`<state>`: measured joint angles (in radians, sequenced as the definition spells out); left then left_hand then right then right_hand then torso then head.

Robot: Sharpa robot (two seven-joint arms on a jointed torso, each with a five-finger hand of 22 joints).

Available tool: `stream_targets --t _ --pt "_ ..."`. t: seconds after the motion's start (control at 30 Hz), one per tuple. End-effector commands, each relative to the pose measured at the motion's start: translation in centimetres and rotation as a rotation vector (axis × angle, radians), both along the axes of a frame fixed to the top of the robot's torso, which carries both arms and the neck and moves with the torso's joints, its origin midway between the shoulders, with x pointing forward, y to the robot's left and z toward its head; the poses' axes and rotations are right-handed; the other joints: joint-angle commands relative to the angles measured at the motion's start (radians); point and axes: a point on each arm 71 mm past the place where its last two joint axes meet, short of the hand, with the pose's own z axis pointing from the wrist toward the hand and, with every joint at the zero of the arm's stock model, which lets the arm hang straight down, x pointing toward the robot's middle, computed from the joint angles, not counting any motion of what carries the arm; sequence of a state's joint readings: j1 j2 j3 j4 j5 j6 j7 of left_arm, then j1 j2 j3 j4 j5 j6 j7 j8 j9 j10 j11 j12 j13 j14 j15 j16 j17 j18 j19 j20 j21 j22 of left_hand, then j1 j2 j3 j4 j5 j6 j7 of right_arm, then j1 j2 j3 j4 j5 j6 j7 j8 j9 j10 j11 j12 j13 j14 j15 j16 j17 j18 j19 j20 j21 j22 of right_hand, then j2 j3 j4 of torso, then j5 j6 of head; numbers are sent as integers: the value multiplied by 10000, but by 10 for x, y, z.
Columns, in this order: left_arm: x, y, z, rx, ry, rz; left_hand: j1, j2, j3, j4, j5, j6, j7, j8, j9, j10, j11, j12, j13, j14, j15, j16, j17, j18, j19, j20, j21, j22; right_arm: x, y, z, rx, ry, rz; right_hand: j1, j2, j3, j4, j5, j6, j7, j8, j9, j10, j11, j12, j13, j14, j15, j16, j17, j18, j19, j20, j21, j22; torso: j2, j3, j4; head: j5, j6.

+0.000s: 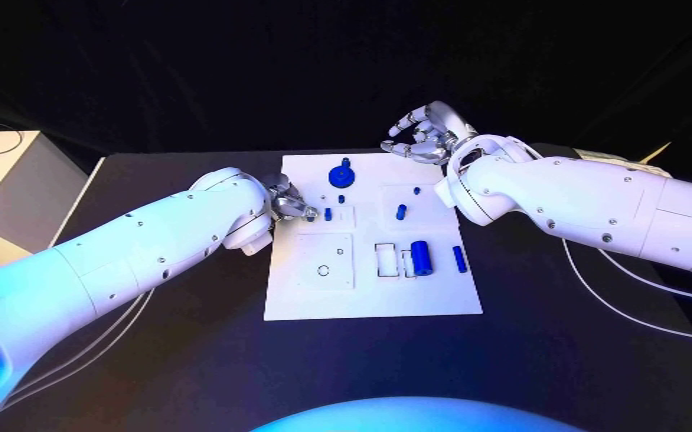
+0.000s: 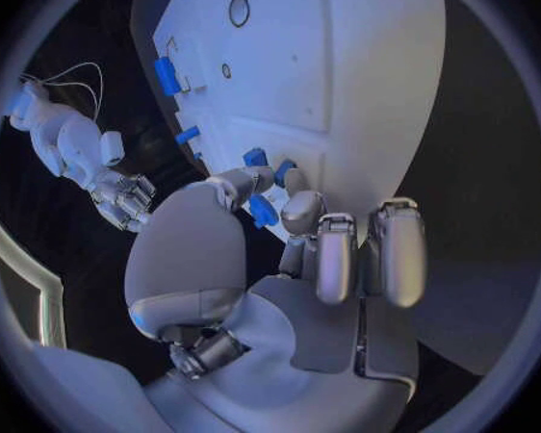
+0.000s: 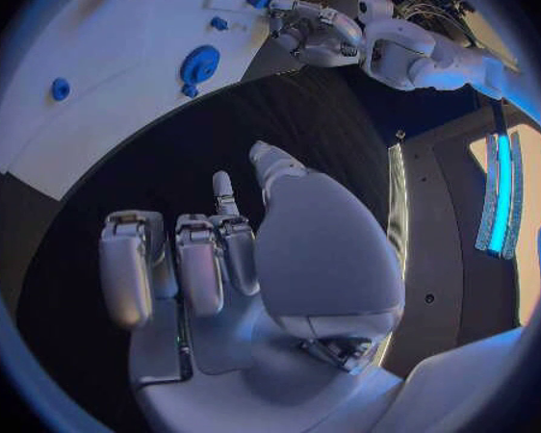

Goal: Assemble the parts on the task board

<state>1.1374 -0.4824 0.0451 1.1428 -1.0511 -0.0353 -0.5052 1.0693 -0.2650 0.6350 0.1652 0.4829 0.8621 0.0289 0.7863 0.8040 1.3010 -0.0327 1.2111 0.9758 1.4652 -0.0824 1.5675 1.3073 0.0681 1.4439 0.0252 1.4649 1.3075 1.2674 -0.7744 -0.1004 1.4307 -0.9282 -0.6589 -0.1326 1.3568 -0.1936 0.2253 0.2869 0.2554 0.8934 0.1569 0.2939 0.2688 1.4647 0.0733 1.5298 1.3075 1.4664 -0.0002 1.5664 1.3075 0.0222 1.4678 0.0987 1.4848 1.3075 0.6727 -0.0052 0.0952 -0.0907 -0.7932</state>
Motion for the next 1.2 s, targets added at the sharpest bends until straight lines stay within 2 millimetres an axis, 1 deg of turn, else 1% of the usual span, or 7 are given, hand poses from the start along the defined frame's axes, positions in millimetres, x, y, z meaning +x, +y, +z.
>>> stream_targets --t 0.03,0.73,0.8,0.83,1.13,1.17,1.2 --pt "-5 2 -10 380 340 -88 -28 -8 -443 203 -15 44 67 -66 -15 -83 -5 -62 -38 1056 -57 33 2635 -142 18 -64 -46 248 0 1 1 -78 -81 129 -106 -2 -19 -17 35 -70 10 42 10 546 29 -35 2224 984 8 -56 2396 41 608 33 -18 1796 3 -8 1 -14 9" --pt "-8 13 -1 106 -156 189 219 -72 -1956 1128 -114 -34 132 -115 -41 -191 55 -86 -98 1056 -8 33 2635 -143 34 -48 -60 262 0 -2 0 -88 -95 75 -120 -6 -24 -10 35 -84 13 40 12 524 31 -55 2206 982 9 -60 2388 45 602 32 -31 1783 0 -14 5 -43 39" --pt "-7 14 1 -16 -265 270 163 -13 -2335 1260 -510 -74 162 -140 -56 -248 83 -125 -162 1056 16 33 2635 -138 22 -34 -74 242 0 -2 0 -89 -91 75 -120 -6 -24 -10 35 -84 13 40 12 524 31 -55 2206 982 9 -60 2388 45 602 32 -31 1783 1 -15 3 -49 45" --pt "-7 15 2 -70 -312 310 114 66 -2579 1267 -957 -119 186 -165 -68 -312 106 -174 -238 1056 37 33 2635 -136 15 -23 -82 233 -1 -2 0 -90 -88 75 -120 -6 -24 -10 35 -84 13 40 12 524 31 -55 2206 982 9 -60 2388 45 602 32 -31 1783 2 -11 3 -51 51" --pt "-7 18 10 -572 -534 502 68 551 -3957 1300 -1384 -283 239 -187 -105 -529 165 -277 -480 1056 90 33 2635 -117 -34 45 -130 165 -1 -3 -1 -93 -75 59 -137 -5 -29 -3 35 -95 14 40 14 515 33 -62 2199 982 10 -61 2385 46 600 32 -36 1780 -8 -11 11 -58 72" --pt "-7 18 11 -659 -538 514 22 750 -4514 1303 -1889 -273 234 -167 -115 -537 165 -261 -493 1056 97 33 2635 -115 -38 51 -135 163 -1 -3 -1 -93 -74 58 -137 -5 -29 -3 35 -95 14 40 14 515 33 -62 2199 982 10 -61 2385 46 600 32 -36 1780 -8 -9 9 -57 80" --pt "-7 18 12 -737 -540 521 87 916 -4915 1303 -2111 -283 240 -154 -122 -548 154 -255 -508 1056 95 33 2635 -114 -42 55 -139 160 -1 -3 -1 -93 -73 57 -137 -5 -29 -3 35 -95 14 40 14 515 33 -62 2199 982 10 -61 2385 46 600 32 -36 1780 -10 -13 11 -55 85"
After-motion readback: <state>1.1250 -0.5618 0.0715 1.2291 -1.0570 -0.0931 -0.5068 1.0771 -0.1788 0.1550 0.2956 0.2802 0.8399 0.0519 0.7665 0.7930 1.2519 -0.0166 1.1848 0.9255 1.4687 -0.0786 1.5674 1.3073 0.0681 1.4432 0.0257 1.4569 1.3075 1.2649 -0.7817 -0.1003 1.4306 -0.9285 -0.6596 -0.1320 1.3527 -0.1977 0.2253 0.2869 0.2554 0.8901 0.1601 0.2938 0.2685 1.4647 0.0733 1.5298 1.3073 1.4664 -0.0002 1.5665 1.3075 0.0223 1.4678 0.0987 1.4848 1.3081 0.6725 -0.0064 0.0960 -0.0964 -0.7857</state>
